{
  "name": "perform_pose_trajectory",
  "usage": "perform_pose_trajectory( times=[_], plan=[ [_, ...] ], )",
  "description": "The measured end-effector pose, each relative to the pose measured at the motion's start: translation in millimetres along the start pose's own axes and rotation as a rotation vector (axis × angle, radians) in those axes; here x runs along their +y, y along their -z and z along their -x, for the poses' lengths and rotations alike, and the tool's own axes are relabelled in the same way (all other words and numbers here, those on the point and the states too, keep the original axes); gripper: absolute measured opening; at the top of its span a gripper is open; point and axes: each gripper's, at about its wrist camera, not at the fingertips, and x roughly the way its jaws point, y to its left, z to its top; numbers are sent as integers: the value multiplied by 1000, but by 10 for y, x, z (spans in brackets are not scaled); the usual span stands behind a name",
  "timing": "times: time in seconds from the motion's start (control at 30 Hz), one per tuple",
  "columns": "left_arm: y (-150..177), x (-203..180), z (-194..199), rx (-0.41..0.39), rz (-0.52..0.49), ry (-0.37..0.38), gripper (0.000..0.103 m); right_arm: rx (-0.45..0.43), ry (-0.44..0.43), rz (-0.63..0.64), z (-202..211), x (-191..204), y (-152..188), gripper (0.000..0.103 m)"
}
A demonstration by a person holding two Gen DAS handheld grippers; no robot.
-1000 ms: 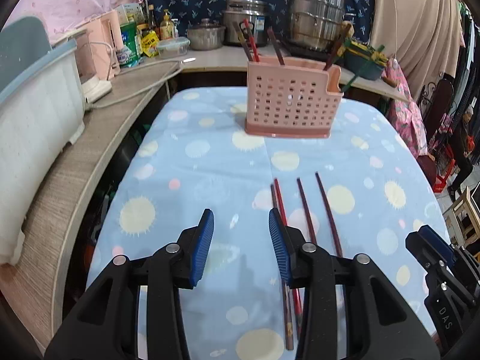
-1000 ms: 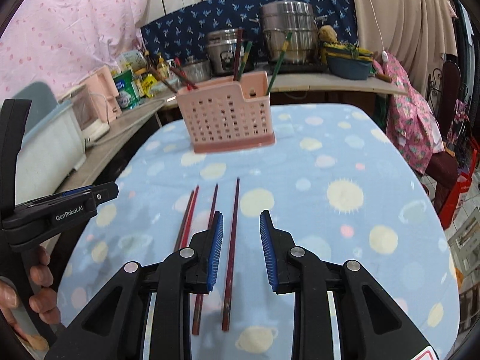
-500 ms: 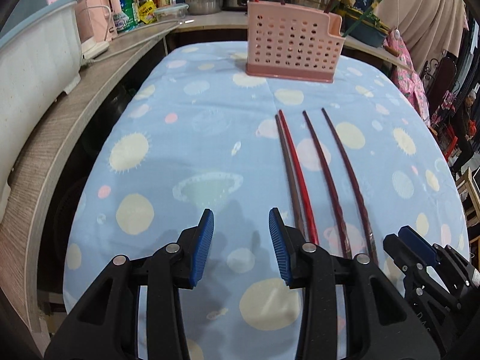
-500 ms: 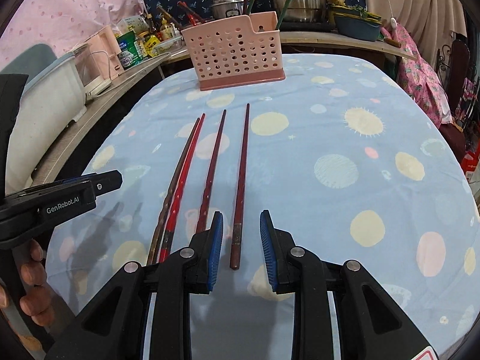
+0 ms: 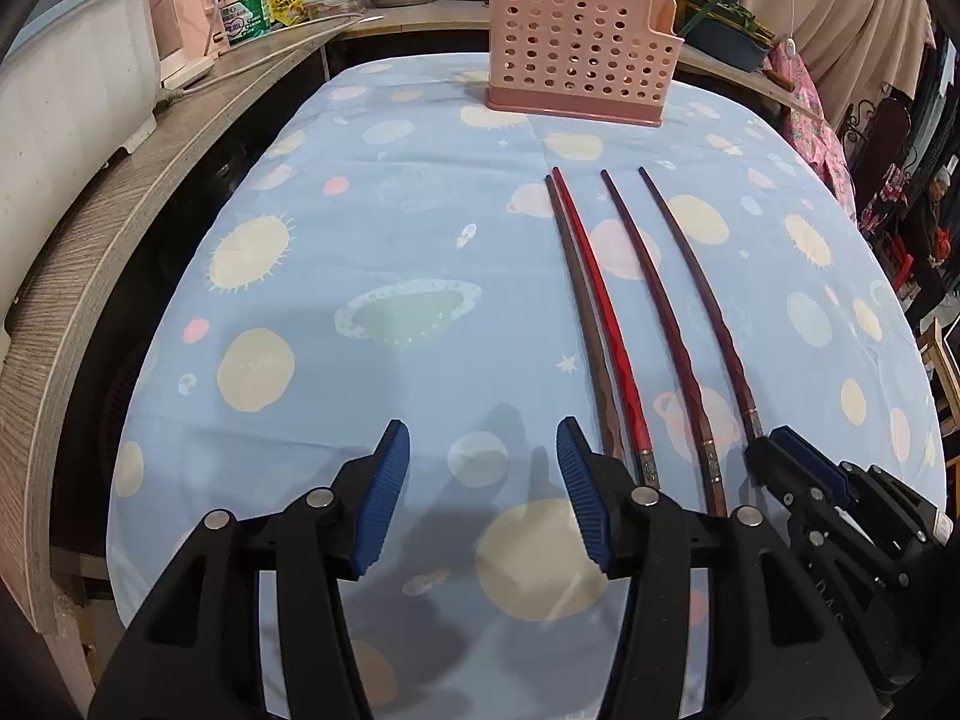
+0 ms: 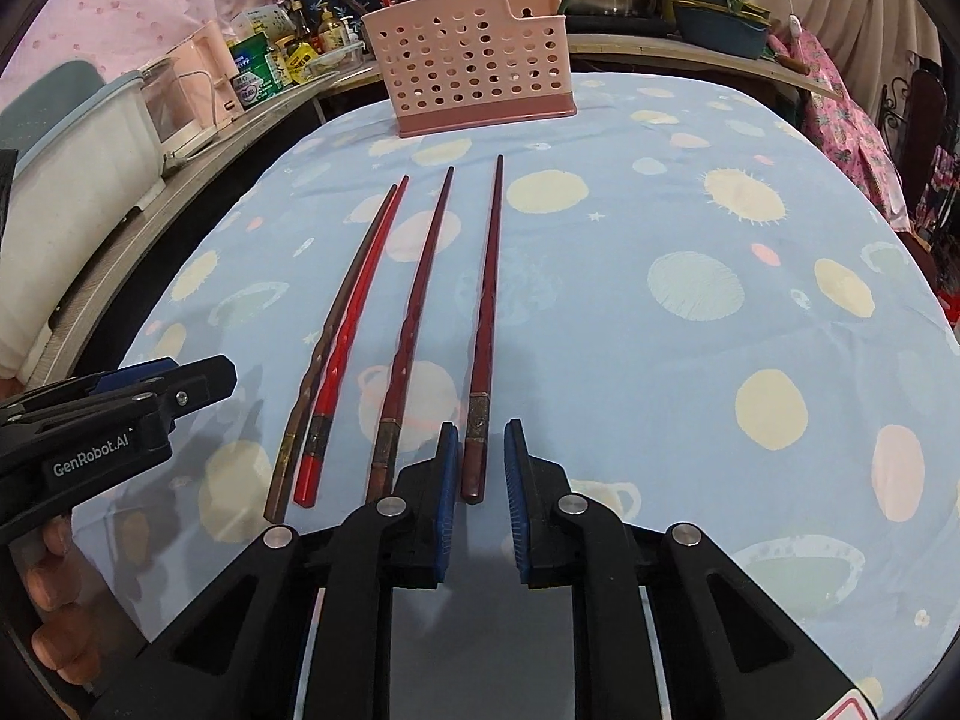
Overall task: Organize utensils
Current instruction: 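Move both open tools back over the remaining chopsticks, then close the right tool on a dark red chopstick while the left tool grasps a brown one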
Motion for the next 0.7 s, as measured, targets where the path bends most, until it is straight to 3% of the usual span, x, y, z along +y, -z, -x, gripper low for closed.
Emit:
perform_pose_trajectory(
  times=[0.1, 0.7],
  plan=[
    [34, -23, -1, 3, -6, 3, 53, -2, 7, -5, 1, -28, 0, 7],
    [235, -304, -56, 39, -70, 55, 56, -13, 10, -36, 100, -151, 116, 7]
  ],
)
